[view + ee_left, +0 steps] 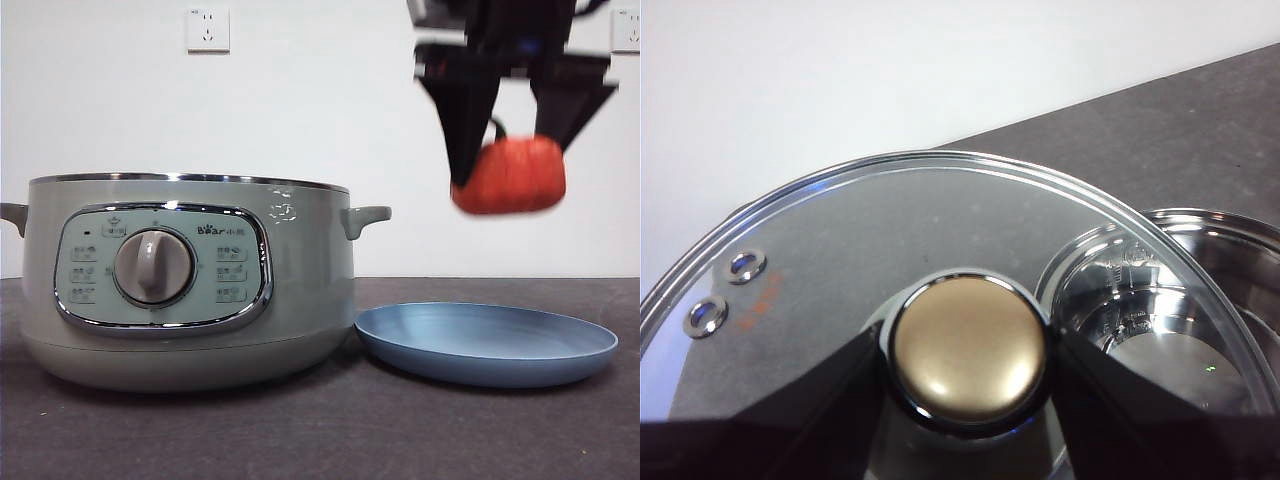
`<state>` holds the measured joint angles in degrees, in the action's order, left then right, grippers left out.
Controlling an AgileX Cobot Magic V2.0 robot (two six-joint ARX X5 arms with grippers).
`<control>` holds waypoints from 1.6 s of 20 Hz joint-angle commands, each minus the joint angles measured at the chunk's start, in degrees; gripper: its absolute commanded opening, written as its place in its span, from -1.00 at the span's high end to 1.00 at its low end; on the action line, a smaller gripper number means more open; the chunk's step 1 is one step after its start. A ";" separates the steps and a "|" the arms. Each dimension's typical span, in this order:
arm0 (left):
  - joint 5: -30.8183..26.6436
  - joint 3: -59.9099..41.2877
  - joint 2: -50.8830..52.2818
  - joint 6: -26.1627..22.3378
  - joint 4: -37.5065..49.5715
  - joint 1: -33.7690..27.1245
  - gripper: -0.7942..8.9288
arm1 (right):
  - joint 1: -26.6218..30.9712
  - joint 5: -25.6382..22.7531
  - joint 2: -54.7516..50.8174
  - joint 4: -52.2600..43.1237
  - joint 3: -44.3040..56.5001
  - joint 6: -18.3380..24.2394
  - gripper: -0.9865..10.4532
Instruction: Take the pumpkin out from the steamer,put the pumpkin in the blue plate,close the lid
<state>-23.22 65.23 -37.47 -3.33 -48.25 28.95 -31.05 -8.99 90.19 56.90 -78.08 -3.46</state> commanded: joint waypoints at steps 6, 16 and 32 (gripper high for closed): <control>-0.33 0.50 0.61 0.59 3.23 -0.02 0.85 | 0.48 1.29 2.03 -18.69 14.08 -0.74 0.82; -0.24 0.50 0.59 0.79 3.21 -0.02 0.85 | 2.25 3.10 9.33 -21.29 14.10 -0.52 0.53; 6.05 0.50 -4.02 1.90 5.33 -0.02 0.85 | 2.49 3.08 3.21 -18.86 14.10 -0.98 -0.05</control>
<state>-17.15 65.23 -41.69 -1.85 -45.80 28.95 -28.49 -5.96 94.24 38.13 -64.58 -3.88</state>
